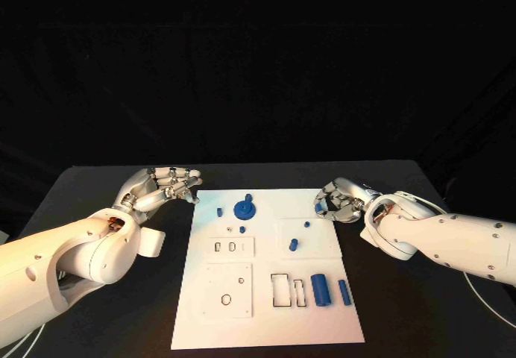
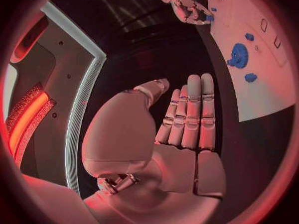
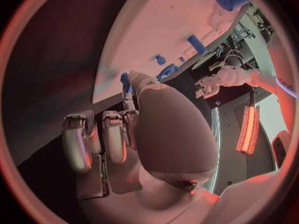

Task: Assemble the parts on the task board

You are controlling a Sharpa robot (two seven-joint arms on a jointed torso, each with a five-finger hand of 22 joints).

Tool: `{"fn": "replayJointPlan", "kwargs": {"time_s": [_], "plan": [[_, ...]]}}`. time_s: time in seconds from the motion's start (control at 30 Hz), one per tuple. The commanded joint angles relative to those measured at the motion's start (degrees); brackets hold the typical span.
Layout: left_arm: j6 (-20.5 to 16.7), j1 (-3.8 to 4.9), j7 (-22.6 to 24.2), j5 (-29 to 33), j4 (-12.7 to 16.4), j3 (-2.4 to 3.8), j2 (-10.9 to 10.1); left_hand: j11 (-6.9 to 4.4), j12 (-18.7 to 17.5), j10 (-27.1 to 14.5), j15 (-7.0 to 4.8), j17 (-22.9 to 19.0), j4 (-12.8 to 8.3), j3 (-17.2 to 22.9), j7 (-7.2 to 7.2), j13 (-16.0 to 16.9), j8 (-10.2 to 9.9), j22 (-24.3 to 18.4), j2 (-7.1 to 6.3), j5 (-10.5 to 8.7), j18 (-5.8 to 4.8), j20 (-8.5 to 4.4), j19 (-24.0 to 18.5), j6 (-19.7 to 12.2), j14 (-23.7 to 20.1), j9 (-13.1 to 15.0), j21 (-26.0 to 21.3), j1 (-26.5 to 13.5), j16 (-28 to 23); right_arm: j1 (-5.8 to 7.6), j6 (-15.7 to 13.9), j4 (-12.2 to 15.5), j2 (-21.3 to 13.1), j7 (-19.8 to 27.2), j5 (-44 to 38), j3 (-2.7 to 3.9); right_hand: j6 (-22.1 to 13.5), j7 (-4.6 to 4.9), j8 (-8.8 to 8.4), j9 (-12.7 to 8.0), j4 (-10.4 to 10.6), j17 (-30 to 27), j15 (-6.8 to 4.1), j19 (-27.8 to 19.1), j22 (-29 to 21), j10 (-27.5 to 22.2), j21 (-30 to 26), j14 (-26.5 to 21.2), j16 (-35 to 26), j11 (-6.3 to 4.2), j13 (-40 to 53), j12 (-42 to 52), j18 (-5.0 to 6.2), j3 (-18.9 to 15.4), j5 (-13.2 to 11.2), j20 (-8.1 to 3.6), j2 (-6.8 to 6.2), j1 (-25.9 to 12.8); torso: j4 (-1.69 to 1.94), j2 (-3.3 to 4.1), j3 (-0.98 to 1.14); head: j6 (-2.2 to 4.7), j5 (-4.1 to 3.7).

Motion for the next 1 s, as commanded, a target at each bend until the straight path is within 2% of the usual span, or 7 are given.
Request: {"fn": "replayJointPlan", "kwargs": {"time_s": [0.03, 0.27, 0.4, 0.5, 0.7, 0.77, 1.0], "plan": [[0.9, 0.02, 0.5, 0.3, 0.0, 0.03, 0.2, -0.02, -0.1, -0.2, 0.17, -0.1, 0.1, 0.3, 0.21, 0.0, -0.2, 0.1, 0.10, 0.06, 0.49, 0.06, -0.4, -0.2, -0.4, 0.1, 0.2, 0.4, 0.3, 0.63, -3.4, 1.3, -0.1, -2.7, 0.4, 0.16, 0.3, -0.07, 0.37, 0.6, 0.1, 15.1, -0.52, 6.0, 15.1, 1.7, 0.3, 6.0, 0.2, -0.41, 10.3, 0.3, -0.39, 0.4, 0.2, -0.54, 0.84, -0.3, -0.02, -0.09, -0.09, 0.10, 0.15], [0.9, 0.02, 0.5, 0.3, -0.2, 0.03, 0.5, -0.02, -0.1, -0.2, 0.17, -0.1, 0.1, 0.3, 0.21, 0.0, -0.2, 0.1, 0.10, 0.06, 0.49, 0.06, -0.4, -0.2, -0.4, 0.1, 0.2, 0.4, 0.3, 3.51, -5.0, 5.6, 0.9, -9.3, 0.2, 0.28, 0.1, -0.03, 0.53, 0.7, 0.1, 15.1, -0.53, 6.0, 15.1, 1.3, 0.3, 6.0, 0.2, -0.39, 9.8, -0.4, -0.39, 0.8, 0.0, -0.59, 1.35, -0.6, -0.06, -0.09, -0.13, 0.14, 0.49], [0.9, 0.02, 0.4, 0.4, -0.2, 0.03, 0.6, -0.02, -0.1, -0.2, 0.17, -0.1, 0.1, 0.3, 0.21, 0.0, -0.2, 0.1, 0.10, 0.06, 0.49, 0.06, -0.4, -0.2, -0.4, 0.1, 0.2, 0.4, 0.3, 4.39, -5.2, 7.9, 2.7, -12.1, -0.2, 0.29, 0.0, -0.02, 0.57, 0.7, 0.1, 15.1, -0.53, 6.0, 15.1, 1.3, 0.3, 6.0, 0.2, -0.39, 9.9, -0.3, -0.39, 0.9, -0.1, -0.60, 1.46, -0.7, -0.05, -0.04, -0.10, 0.21, 0.98], [1.0, 0.02, 0.4, 0.4, -0.3, 0.02, 0.8, -0.02, -0.1, -0.2, 0.17, -0.1, 0.1, 0.3, 0.21, 0.0, -0.2, 0.1, 0.10, 0.06, 0.49, 0.06, -0.4, -0.2, -0.4, 0.1, 0.2, 0.4, 0.3, 4.77, -5.1, 9.6, 5.0, -14.4, -0.8, 0.28, 0.0, -0.02, 0.60, 0.7, 0.2, 15.1, -0.53, 6.0, 15.1, 1.3, 0.3, 6.0, 0.2, -0.38, 9.8, -0.4, -0.39, 0.9, -0.1, -0.60, 1.51, -0.8, 0.17, -0.07, -0.11, 0.15, 1.21], [0.8, 0.03, 0.3, 0.5, -0.3, 0.02, 0.9, -0.03, -0.1, -0.2, 0.17, -0.1, 0.1, 0.3, 0.21, 0.0, -0.2, 0.2, 0.14, 0.05, 0.50, 0.08, -0.6, -0.2, -0.4, 0.1, 0.4, 0.4, 0.3, 4.83, -3.8, 11.8, 9.1, -17.3, -2.8, 0.09, -0.3, -0.03, 0.87, 0.9, 0.5, 15.1, -0.54, 6.0, 15.1, 1.4, 0.3, 6.0, 0.2, -0.38, 9.9, -0.3, -0.39, 1.0, -0.1, -0.63, 1.67, -1.8, 0.32, -0.13, -0.22, -0.23, 1.97], [0.8, 0.03, 0.3, 0.5, -0.2, 0.02, 0.9, -0.03, -0.1, -0.2, 0.17, -0.1, 0.1, 0.3, 0.21, 0.0, -0.2, 0.2, 0.14, 0.05, 0.50, 0.08, -0.6, -0.2, -0.4, 0.1, 0.4, 0.4, 0.3, 4.71, -3.5, 12.2, 10.3, -18.0, -3.8, -0.03, -0.3, -0.04, 0.92, 0.9, 0.6, 15.1, -0.54, 6.0, 15.1, 1.4, 0.3, 6.0, 0.2, -0.39, 9.9, -0.3, -0.39, 1.0, -0.2, -0.63, 1.66, -1.9, 0.47, -0.22, -0.29, -0.60, 2.24], [0.6, 0.04, 0.2, 0.5, 0.0, 0.01, 0.7, -0.03, -0.1, -0.2, 0.18, -0.1, 0.1, 0.4, 0.21, 0.0, -0.2, 0.3, 0.16, 0.05, 0.50, 0.09, -0.6, -0.1, -0.4, 0.1, 0.5, 0.4, 0.4, 3.15, -3.3, 13.3, 13.8, -20.4, -7.5, -0.25, -0.3, -0.10, 1.04, 0.9, 0.6, 15.1, -0.56, 6.0, 15.1, 1.4, 0.3, 6.0, 0.2, -0.43, 9.9, -0.3, -0.39, 1.1, -0.1, -0.64, 1.73, -2.1, 0.31, -0.06, -0.30, -0.90, 3.51]]}}
